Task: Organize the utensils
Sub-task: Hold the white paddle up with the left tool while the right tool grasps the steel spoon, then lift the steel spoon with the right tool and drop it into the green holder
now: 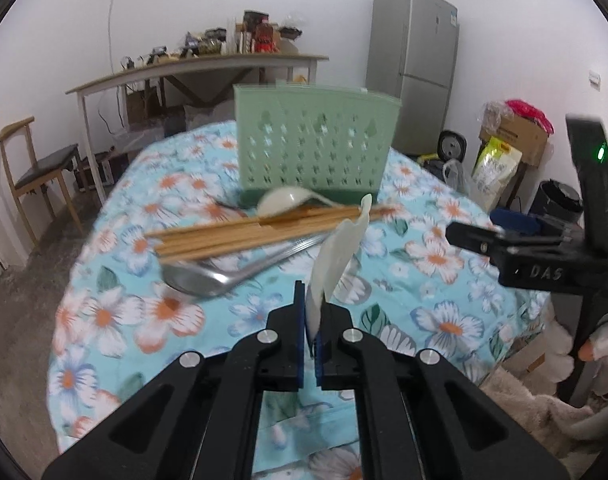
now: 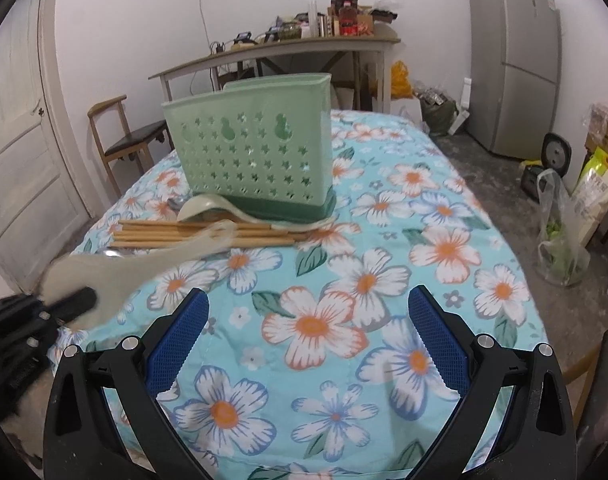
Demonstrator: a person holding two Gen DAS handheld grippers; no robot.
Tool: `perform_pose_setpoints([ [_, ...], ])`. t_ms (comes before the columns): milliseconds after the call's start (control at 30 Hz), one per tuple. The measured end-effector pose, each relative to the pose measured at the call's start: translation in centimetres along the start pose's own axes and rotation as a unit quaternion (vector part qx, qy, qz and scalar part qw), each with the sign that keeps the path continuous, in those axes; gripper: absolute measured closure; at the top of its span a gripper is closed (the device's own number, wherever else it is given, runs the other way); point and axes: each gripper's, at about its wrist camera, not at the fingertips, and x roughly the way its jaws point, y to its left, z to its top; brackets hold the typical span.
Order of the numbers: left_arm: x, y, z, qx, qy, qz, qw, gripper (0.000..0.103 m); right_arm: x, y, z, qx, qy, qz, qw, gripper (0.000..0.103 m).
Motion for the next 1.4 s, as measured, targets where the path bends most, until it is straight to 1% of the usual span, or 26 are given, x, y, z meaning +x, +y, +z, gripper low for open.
perform_pose_setpoints([
  [133, -2.8, 1.9, 1.2, -0.021, -0.029, 0.022, 0.9991, 0.100, -0.5, 0.1, 0.4, -0.006, -0.010, 0.006, 1.000, 0.008],
  [200, -4.1, 3.0, 1.6, -0.032, -0.044, 0.039, 0.9978, 0.100, -0.5, 0.7, 0.9, -0.016, -0.015, 0.016, 1.000, 0.008],
  [233, -5.1, 3.9, 1.9, -0.040, -0.054, 0.053, 0.9963, 0.100, -0.6, 1.2, 1.1, -0.024, -0.020, 0.022, 0.999, 0.008],
  [300, -6.6, 5.3, 2.0, -0.054, -0.067, 0.072, 0.9936, 0.100, -0.5, 2.7, 1.5, -0.046, -0.028, 0.037, 0.998, 0.008],
  [400, -8.3, 7.4, 1.7, -0.067, -0.079, 0.103, 0.9892, 0.100, 0.1, 5.5, 2.0, -0.080, -0.032, 0.073, 0.994, 0.009],
  [467, -8.9, 8.5, 1.2, -0.077, -0.080, 0.117, 0.9869, 0.100, 0.7, 7.9, 2.4, -0.113, -0.033, 0.099, 0.988, 0.011],
  [567, -9.2, 10.2, 0.4, -0.096, -0.077, 0.131, 0.9837, 0.100, 1.5, 11.8, 2.6, -0.174, -0.039, 0.122, 0.976, 0.016],
  [667, -9.3, 11.7, -0.4, -0.113, -0.077, 0.138, 0.9810, 0.100, 3.1, 15.5, 2.5, -0.223, -0.020, 0.138, 0.965, 0.022],
  [733, -9.2, 12.6, -0.7, -0.120, -0.075, 0.143, 0.9796, 0.100, 4.4, 17.7, 2.2, -0.252, -0.003, 0.137, 0.958, 0.033],
  [767, -9.1, 13.0, -0.8, -0.123, -0.074, 0.143, 0.9792, 0.100, 5.0, 18.6, 2.1, -0.262, 0.006, 0.134, 0.956, 0.036],
  [800, -9.0, 13.5, -1.0, -0.127, -0.073, 0.144, 0.9786, 0.100, 5.8, 19.5, 1.9, -0.268, 0.017, 0.133, 0.954, 0.045],
  [833, -8.8, 13.8, -1.1, -0.130, -0.072, 0.144, 0.9784, 0.100, 6.5, 20.3, 1.9, -0.274, 0.028, 0.129, 0.953, 0.049],
  [867, -8.7, 14.2, -1.1, -0.132, -0.071, 0.145, 0.9781, 0.100, 7.2, 21.0, 1.8, -0.281, 0.036, 0.122, 0.951, 0.050],
  [933, -8.3, 14.7, -1.2, -0.134, -0.068, 0.144, 0.9780, 0.100, 8.2, 22.2, 1.3, -0.295, 0.050, 0.111, 0.948, 0.060],
  [1000, -7.8, 15.3, -1.3, -0.136, -0.065, 0.142, 0.9783, 0.100, 8.9, 23.0, 0.8, -0.301, 0.063, 0.102, 0.946, 0.063],
  [1067, -7.6, 15.5, -1.4, -0.136, -0.064, 0.140, 0.9787, 0.100, 9.4, 23.6, 0.3, -0.313, 0.064, 0.085, 0.944, 0.067],
  [1133, -7.3, 15.8, -1.3, -0.135, -0.063, 0.139, 0.9790, 0.100, 9.6, 23.9, -0.1, -0.319, 0.066, 0.072, 0.943, 0.076],
  [1167, -7.2, 15.9, -1.2, -0.134, -0.065, 0.138, 0.9791, 0.100, 9.8, 24.0, -0.2, -0.320, 0.067, 0.068, 0.943, 0.077],
  [1233, -7.1, 15.9, -1.1, -0.134, -0.067, 0.138, 0.9791, 0.100, 9.7, 24.0, -0.4, -0.322, 0.068, 0.058, 0.943, 0.088],
  [1333, -7.3, 15.8, -1.0, -0.132, -0.072, 0.137, 0.9790, 0.100, 9.5, 23.7, 0.0, -0.314, 0.068, 0.056, 0.945, 0.092],
  [1400, -7.7, 15.5, -0.9, -0.128, -0.076, 0.139, 0.9790, 0.100, 9.5, 23.5, 0.3, -0.309, 0.067, 0.062, 0.947, 0.093],
])
